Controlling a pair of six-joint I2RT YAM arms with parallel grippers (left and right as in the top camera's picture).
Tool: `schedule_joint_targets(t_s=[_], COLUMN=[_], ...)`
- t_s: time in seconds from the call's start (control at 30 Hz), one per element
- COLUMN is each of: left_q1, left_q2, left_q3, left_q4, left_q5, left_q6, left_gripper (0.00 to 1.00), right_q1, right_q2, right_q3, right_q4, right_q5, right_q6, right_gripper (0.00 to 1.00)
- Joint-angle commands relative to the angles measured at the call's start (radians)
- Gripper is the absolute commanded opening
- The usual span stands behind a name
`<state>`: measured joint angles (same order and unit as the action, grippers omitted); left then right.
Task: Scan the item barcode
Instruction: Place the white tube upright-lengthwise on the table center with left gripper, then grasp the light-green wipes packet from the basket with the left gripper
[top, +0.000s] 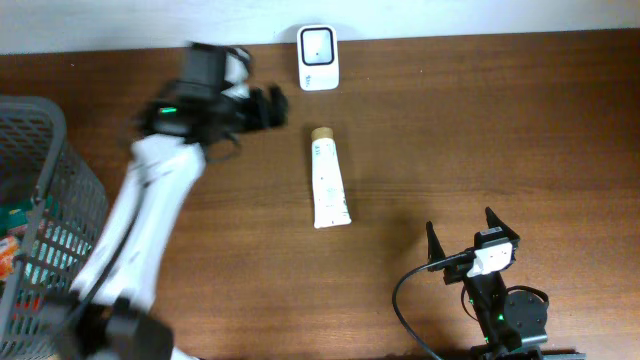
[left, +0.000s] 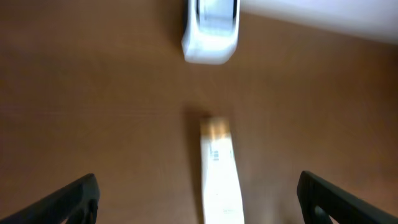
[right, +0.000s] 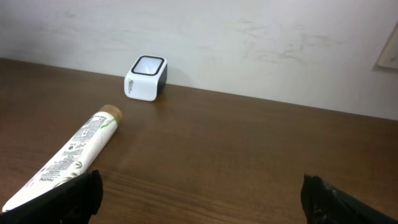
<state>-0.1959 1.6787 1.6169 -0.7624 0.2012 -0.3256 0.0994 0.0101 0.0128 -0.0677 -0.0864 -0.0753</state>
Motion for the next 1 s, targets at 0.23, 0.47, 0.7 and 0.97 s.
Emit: schedule_joint_targets(t_s=[0.23,0.47,0.7,0.97], left_q1=[0.760,1.106,1.166,1.212], left_q2=[-0.344,-0.169,0.007,0.090], left_q3=[0.027,-0.074,-0.190,-0.370], left_q4=[-0.212,-0.158,-0.142,0.045], left_q5=[-0.187,-0.114,-0.068,-0.131], left_q6=[0.027,0.027,0.027,0.039], left_gripper=[0.99,0.98,0.92,0.93], right_q1=[0.006,0.006,0.006,0.006], right_q2=[-0.007,-0.007,-0.007,-0.007], right_q3=[-0.007,-0.007,-0.007,-0.007], right_q4=[-0.003,-0.003,-0.003,-0.003], right_q5=[0.002,0.002,0.002,0.002], right_q6=[0.004,0.004,0.004,0.004], right_gripper=[0.98,0.98,0.98,0.98])
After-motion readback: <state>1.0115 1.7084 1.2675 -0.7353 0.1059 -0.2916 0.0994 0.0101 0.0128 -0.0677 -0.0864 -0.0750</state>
